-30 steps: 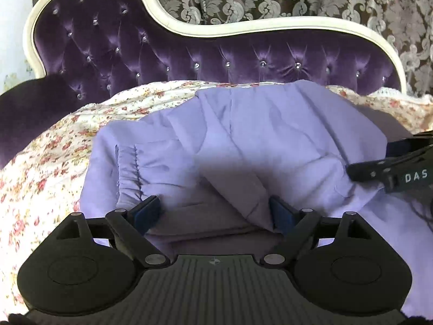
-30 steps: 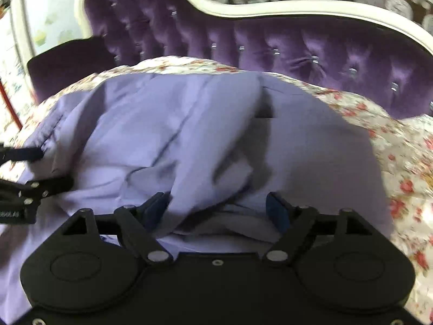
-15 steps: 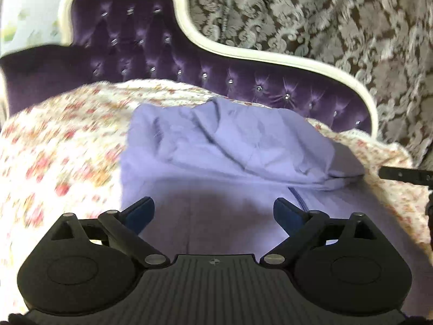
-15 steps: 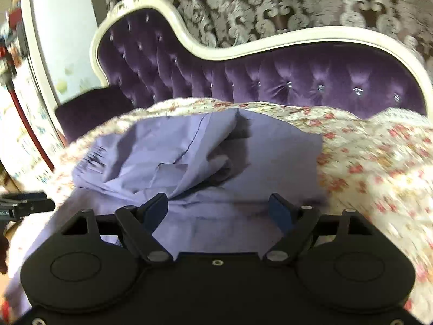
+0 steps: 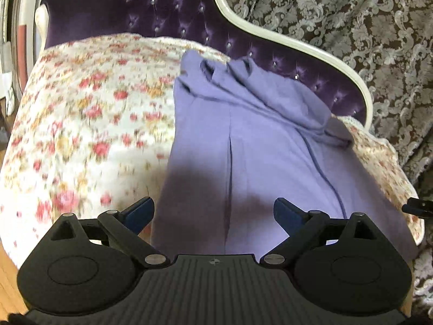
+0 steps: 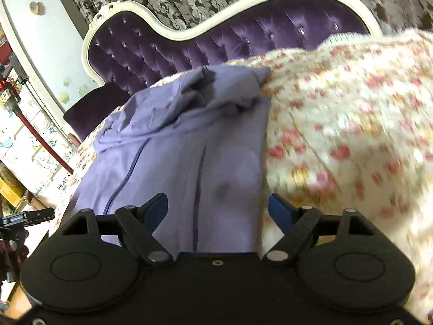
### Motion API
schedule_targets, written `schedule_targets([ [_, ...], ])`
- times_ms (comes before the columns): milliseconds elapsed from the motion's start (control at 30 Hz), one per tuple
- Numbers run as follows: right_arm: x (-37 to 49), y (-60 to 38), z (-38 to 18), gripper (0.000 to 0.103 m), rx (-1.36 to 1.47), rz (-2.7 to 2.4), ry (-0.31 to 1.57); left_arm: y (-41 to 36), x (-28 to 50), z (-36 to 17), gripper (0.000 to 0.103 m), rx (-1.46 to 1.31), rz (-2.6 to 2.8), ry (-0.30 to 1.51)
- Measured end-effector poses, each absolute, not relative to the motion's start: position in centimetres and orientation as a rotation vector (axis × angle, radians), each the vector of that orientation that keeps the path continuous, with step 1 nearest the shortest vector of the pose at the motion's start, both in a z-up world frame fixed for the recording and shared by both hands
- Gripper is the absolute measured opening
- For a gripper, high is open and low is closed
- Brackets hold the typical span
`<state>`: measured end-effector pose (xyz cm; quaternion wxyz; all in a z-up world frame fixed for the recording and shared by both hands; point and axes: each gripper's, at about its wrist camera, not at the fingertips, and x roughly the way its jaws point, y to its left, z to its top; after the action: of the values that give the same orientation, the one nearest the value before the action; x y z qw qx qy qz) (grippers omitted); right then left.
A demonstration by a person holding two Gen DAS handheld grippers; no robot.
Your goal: Fold small clothes
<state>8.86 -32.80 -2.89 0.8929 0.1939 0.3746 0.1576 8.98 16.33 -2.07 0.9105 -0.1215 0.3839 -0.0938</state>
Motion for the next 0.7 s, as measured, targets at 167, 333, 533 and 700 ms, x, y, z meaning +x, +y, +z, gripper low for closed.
schedule_targets([
  [167, 6.9, -33.3, -3.9, 0.083, 0.432, 0.324, 0.823, 16.1, 7.6, -3.7, 0.096, -0.252, -0.202, 0.848],
  [333, 5.2, -32.9, -4.0, 0.084, 0.461, 0.354, 0.825, 16.1, 6.6, -4.8, 0.096, -0.249, -0.184, 0.871],
  [533, 5.0, -31.9, -4.2, 0.085, 0.459, 0.395, 0.821, 16.2, 6.7, -5.4, 0.096, -0.276, -0.181, 0.887],
  [700, 5.4, -31.6, -4.5, 0.085, 0.492, 0.428, 0.815, 16.3, 6.8, -5.9, 0.096, -0.293, -0.166, 0.902],
])
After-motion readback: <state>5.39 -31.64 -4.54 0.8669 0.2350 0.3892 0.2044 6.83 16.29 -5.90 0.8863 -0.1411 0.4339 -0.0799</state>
